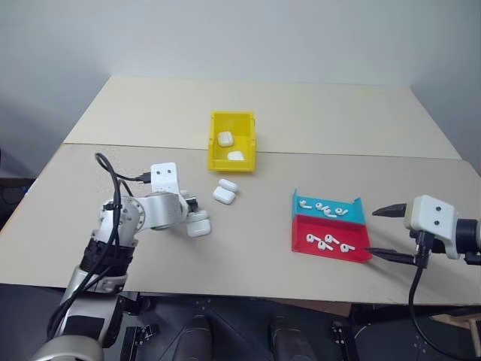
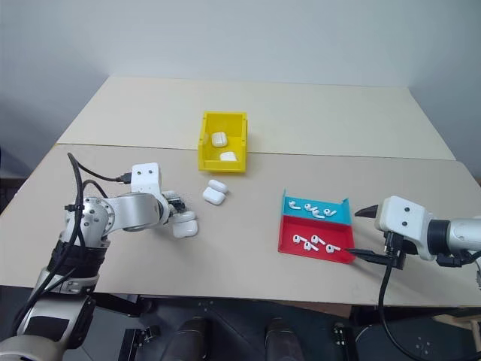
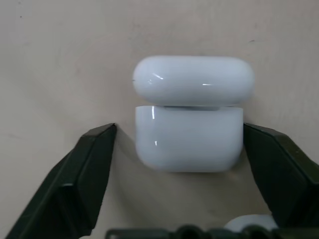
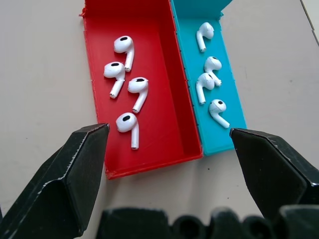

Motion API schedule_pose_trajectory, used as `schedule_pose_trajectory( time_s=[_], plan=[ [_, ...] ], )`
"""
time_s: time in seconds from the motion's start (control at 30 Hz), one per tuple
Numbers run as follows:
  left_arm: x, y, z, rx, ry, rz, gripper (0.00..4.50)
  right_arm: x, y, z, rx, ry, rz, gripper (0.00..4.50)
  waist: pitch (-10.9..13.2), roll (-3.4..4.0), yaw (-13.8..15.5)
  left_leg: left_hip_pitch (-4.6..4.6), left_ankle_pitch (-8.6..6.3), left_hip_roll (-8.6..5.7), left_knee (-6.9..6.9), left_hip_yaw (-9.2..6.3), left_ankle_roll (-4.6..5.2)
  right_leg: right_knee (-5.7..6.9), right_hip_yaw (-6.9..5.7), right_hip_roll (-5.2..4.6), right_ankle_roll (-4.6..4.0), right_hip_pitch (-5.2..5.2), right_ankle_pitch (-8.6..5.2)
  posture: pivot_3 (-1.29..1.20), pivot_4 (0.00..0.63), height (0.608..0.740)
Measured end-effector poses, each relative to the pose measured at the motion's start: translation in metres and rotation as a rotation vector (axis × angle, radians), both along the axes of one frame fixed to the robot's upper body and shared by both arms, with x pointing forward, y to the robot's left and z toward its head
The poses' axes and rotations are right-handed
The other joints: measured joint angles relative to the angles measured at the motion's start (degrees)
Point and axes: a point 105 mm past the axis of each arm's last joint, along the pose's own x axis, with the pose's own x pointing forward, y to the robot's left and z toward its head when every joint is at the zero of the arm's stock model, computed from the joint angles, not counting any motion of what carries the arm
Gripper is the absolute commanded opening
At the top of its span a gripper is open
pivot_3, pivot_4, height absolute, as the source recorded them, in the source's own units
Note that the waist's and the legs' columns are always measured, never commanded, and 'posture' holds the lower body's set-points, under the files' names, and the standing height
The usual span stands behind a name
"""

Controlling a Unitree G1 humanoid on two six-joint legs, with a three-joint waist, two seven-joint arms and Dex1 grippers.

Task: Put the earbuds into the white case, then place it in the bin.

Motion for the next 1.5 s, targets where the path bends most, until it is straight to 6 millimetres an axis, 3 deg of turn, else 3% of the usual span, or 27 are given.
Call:
schedule_pose_trajectory(
  time_s=[0.07, 0.4, 0.53, 0.63, 0.73, 0.83, 0.9, 0.97, 1.07, 1.33, 1.5],
  plan=[
    [0.001, 0.001, 0.000, 0.010, -0.003, -0.004, 2.78, 0.001, 0.000, 0.000, -0.003, -0.004, -0.005, 4.50, 0.0, 0.00, -0.1, 0.01, 0.00, 0.00, -0.01, 0.00, 0.00, 0.01, 0.00, 0.00, 0.00, 0.00, 0.00, 0.00, 0.150, 0.740],
    [0.003, 0.013, 0.007, 0.073, -0.037, 0.014, 2.78, 0.004, 0.000, 0.004, -0.003, -0.031, -0.009, 4.50, 0.0, -0.02, -0.4, -0.04, 0.02, 0.01, -0.04, -0.01, -0.02, -0.01, 0.00, 0.01, 0.01, -0.06, 0.02, 0.00, 0.150, 0.740],
    [0.003, 0.047, 0.049, 0.229, -0.230, 0.030, 2.78, 0.007, 0.000, 0.005, -0.001, -0.052, -0.021, 4.50, 0.1, -0.08, -0.5, -0.10, 0.10, 0.01, -0.18, -0.01, -0.17, -0.07, 0.00, 0.02, 0.00, -0.16, 0.03, 0.00, 0.150, 0.740],
    [-0.006, 0.057, 0.085, 0.273, -0.450, -0.065, 2.78, 0.012, 0.000, 0.010, 0.013, -0.090, -0.034, 4.50, 0.1, -0.06, -0.6, -0.09, 0.12, 0.01, -0.26, 0.04, -0.20, -0.16, 0.00, 0.00, 0.00, -0.15, 0.02, 0.00, 0.150, 0.740],
    [-0.017, 0.044, 0.095, 0.253, -0.628, -0.229, 2.78, 0.015, 0.002, 0.016, 0.018, -0.116, -0.027, 4.50, 0.1, -0.03, -0.4, -0.10, 0.15, 0.02, -0.29, 0.05, -0.26, -0.22, -0.02, 0.00, -0.02, -0.15, 0.04, 0.00, 0.150, 0.740],
    [-0.035, 0.016, 0.078, 0.261, -0.709, -0.524, 2.78, 0.014, 0.006, 0.022, 0.022, -0.126, -0.014, 4.50, 0.1, -0.01, 0.0, -0.12, 0.18, 0.09, -0.35, 0.02, -0.27, -0.45, -0.16, 0.00, -0.09, -0.05, 0.10, 0.00, 0.150, 0.740],
    [-0.045, -0.022, 0.071, 0.144, -0.822, -0.731, 2.78, 0.008, 0.016, 0.030, -0.019, -0.095, 0.029, 4.50, 0.1, 0.06, 0.4, -0.25, 0.26, 0.10, -0.34, 0.04, -0.14, -0.59, -0.20, -0.02, -0.04, -0.06, 0.21, 0.00, 0.150, 0.740],
    [-0.050, -0.045, 0.069, 0.049, -0.918, -0.847, 2.78, 0.003, 0.023, 0.038, -0.029, -0.083, 0.055, 4.50, 0.1, 0.07, 0.3, -0.28, 0.27, 0.13, -0.33, 0.04, -0.12, -0.64, -0.22, -0.01, -0.03, -0.05, 0.24, 0.00, 0.150, 0.740],
    [-0.051, -0.064, 0.065, -0.070, -1.058, -0.916, 2.78, -0.005, 0.033, 0.045, -0.034, -0.056, 0.085, 4.50, 0.0, 0.13, 0.1, -0.28, 0.27, 0.14, -0.33, 0.03, -0.10, -0.62, -0.23, 0.00, -0.04, -0.05, 0.27, 0.00, 0.150, 0.740],
    [-0.058, -0.092, 0.024, -0.147, -1.222, -1.152, 2.78, -0.021, 0.055, 0.049, -0.214, 0.113, 0.092, 4.50, 0.0, 0.25, -0.5, -0.28, 0.29, 0.15, -0.33, 0.02, -0.02, -0.61, -0.22, 0.02, -0.05, -0.09, 0.30, 0.00, 0.150, 0.740],
    [-0.079, -0.104, 0.022, -0.309, -1.378, -1.248, 2.78, -0.017, 0.068, 0.045, -0.256, 0.140, 0.097, 4.50, 0.0, 0.26, -0.3, -0.41, 0.28, 0.17, -0.31, 0.03, 0.01, -0.63, -0.23, 0.00, -0.02, -0.20, 0.30, 0.00, 0.150, 0.740]
  ],
)
